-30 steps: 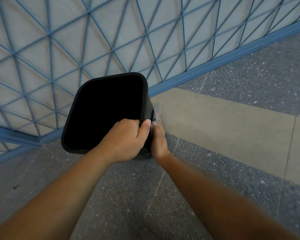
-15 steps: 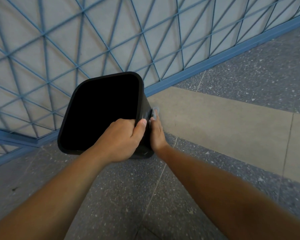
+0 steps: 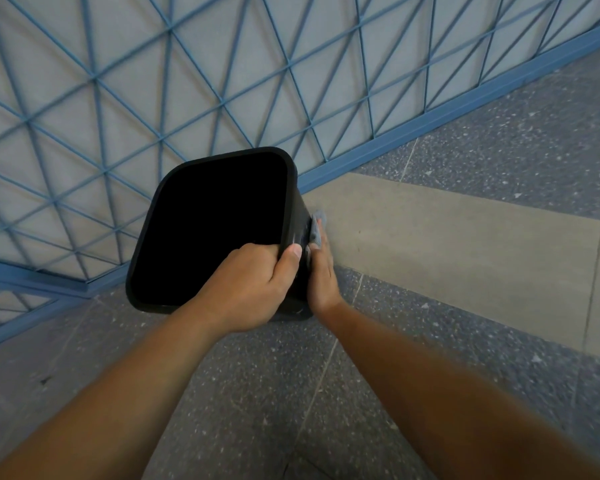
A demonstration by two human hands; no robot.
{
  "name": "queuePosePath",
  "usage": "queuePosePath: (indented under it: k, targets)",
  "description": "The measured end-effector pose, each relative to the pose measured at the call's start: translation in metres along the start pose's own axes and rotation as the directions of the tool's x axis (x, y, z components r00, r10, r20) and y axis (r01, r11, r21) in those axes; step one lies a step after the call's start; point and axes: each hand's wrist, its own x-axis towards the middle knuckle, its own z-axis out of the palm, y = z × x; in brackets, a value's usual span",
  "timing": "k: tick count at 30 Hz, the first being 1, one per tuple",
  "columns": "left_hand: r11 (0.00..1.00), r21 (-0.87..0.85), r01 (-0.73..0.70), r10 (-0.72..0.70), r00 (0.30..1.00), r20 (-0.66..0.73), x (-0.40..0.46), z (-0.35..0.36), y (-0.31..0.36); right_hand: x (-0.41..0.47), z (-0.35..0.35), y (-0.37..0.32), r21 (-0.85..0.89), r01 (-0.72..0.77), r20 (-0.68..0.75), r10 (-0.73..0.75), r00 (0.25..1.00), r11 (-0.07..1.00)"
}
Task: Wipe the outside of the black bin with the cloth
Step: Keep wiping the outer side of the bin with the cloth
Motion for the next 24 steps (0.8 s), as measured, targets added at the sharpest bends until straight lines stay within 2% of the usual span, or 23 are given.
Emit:
queuePosePath:
  k: [3, 5, 8, 12, 16, 20, 21, 24]
  targets:
    - [1.000, -0.024, 0.017, -0.017, 1.000, 0.010, 0.002, 0.001, -0.002, 0.034, -0.010, 0.033, -0.013, -0.126, 0.042, 0.127, 0.991, 0.992]
    - [1.000, -0.017, 0.006, -0.005, 1.000, 0.008, 0.001, 0.001, -0.003, 0.027, -0.008, 0.015, -0.069, -0.069, 0.014, 0.070, 0.997, 0.995]
    - [1.000, -0.007, 0.001, -0.001, 1.000, 0.002, 0.000, 0.000, -0.001, 0.002, -0.005, 0.003, -0.050, -0.007, 0.027, 0.008, 1.000, 0.999]
    - [1.000, -0.002, 0.010, -0.010, 1.000, -0.004, 0.002, 0.001, -0.001, 0.028, -0.014, 0.007, -0.060, -0.230, 0.059, 0.234, 0.971, 0.971]
    - [1.000, 0.006, -0.003, 0.003, 1.000, -0.007, 0.001, 0.001, -0.001, 0.015, -0.007, -0.007, -0.073, -0.018, 0.048, 0.022, 0.999, 0.997]
    - [1.000, 0.005, 0.011, -0.010, 1.000, -0.008, 0.001, 0.002, -0.002, 0.037, -0.011, 0.026, -0.057, -0.155, 0.067, 0.159, 0.985, 0.986]
    - [1.000, 0.011, 0.010, -0.010, 1.000, -0.010, 0.001, 0.001, -0.002, 0.033, -0.008, 0.011, -0.070, -0.147, 0.065, 0.151, 0.986, 0.987]
    - [0.999, 0.034, -0.001, 0.002, 1.000, -0.018, 0.001, 0.001, -0.001, 0.021, -0.003, -0.003, -0.061, 0.004, 0.029, -0.002, 1.000, 0.998]
